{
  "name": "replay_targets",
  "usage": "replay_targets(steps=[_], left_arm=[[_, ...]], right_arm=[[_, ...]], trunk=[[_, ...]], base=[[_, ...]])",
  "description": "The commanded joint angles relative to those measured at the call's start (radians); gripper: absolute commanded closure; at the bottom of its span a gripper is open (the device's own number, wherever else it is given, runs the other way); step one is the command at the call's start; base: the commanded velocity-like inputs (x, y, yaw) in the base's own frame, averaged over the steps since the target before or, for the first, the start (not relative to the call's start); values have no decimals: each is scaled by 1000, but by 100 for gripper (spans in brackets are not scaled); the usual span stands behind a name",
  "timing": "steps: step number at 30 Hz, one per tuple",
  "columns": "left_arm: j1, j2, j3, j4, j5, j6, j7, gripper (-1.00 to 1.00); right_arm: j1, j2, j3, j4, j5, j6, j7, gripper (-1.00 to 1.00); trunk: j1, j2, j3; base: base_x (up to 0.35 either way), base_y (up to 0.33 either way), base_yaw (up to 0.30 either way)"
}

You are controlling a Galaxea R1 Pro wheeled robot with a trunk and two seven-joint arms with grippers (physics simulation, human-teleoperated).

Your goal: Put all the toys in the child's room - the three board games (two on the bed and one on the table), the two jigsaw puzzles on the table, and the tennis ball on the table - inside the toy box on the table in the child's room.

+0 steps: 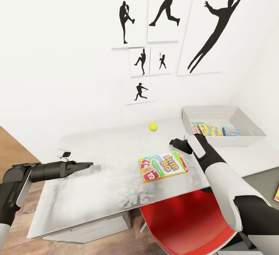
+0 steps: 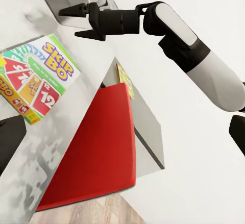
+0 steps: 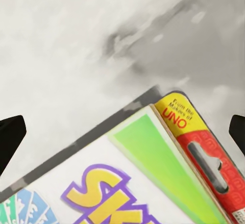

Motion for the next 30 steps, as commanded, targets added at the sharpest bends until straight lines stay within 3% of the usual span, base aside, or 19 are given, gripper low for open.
replay_targets(steps=[1, 13, 30], left_arm=[[-1, 0, 0, 0, 0, 10, -4, -100], [-1, 1, 0, 0, 0, 11, -4, -100], [-1, 1, 0, 0, 0, 10, -4, -100]], right_arm=[[-1, -1, 6, -1, -11, 2, -9, -100], [-1, 1, 6, -1, -12, 5, -8, -100], [-1, 0, 6, -1, -13, 8, -8, -100]], trunk=[[1, -2, -2], [1, -2, -3], [1, -2, -28]], base=[[0, 0, 0], [0, 0, 0], [0, 0, 0]])
